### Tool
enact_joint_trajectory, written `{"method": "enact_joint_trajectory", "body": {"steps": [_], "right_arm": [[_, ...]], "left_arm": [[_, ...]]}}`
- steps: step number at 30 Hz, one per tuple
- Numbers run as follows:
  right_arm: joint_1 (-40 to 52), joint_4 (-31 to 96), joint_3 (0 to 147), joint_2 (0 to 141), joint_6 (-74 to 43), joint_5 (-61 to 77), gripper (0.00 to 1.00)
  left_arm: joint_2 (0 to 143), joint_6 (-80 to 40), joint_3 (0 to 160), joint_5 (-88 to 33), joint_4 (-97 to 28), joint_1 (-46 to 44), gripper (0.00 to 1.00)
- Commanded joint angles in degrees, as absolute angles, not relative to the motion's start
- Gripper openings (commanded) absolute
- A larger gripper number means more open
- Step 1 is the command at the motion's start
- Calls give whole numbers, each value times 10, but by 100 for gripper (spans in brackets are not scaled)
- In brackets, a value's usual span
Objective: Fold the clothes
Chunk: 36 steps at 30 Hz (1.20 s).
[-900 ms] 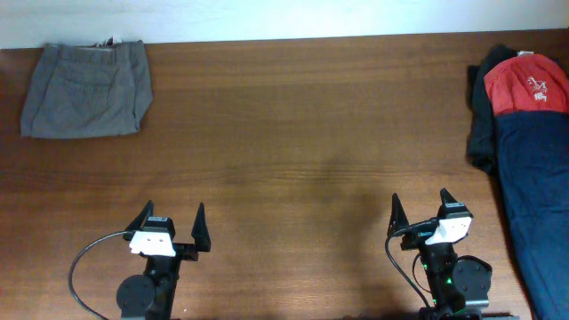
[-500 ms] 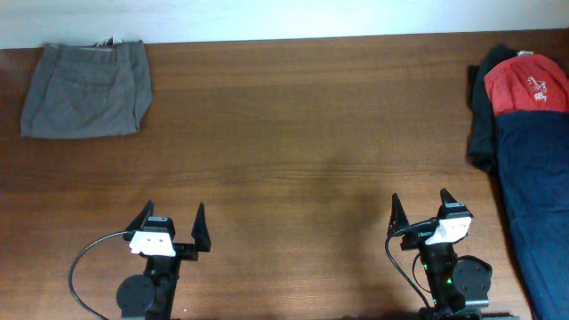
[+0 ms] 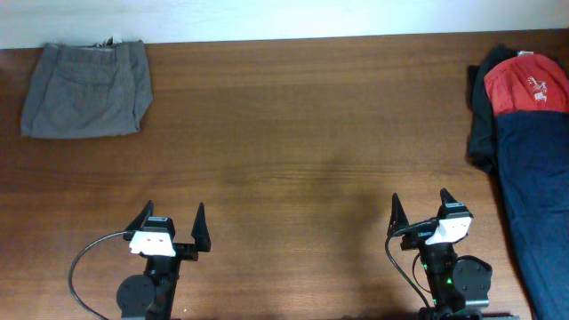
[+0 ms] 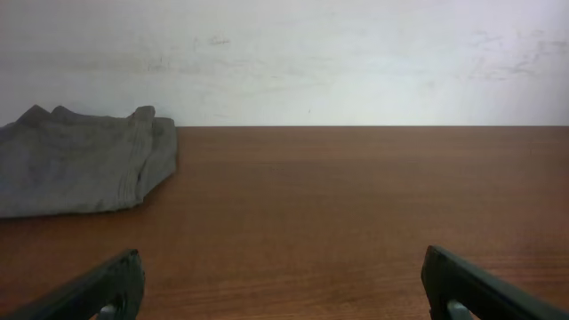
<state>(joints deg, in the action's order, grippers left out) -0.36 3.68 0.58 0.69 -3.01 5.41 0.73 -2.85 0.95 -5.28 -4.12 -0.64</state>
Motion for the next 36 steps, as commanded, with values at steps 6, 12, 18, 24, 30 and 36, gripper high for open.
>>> {"method": "enact_joint_trajectory", "body": {"steps": [6,12,18,24,30,36], "right_arm": [[-1,41,3,2,-34,51,99],[-1,41,3,2,-35,51,99],[-1,41,3,2,-35,51,99],[0,36,3,2,-35,108,99],[0,27,3,2,-35,187,99],[0,-91,6,2,-35,227,99]], "left_arm": [[3,-30,5,-45,-41,-9,99],[3,-30,5,-45,-41,-9,99],[3,-30,5,-45,-41,-9,99],[3,-30,5,-45,-41,-9,99],[3,-30,5,-45,-42,-9,99],[3,-30,5,-45,-41,-9,99]]}}
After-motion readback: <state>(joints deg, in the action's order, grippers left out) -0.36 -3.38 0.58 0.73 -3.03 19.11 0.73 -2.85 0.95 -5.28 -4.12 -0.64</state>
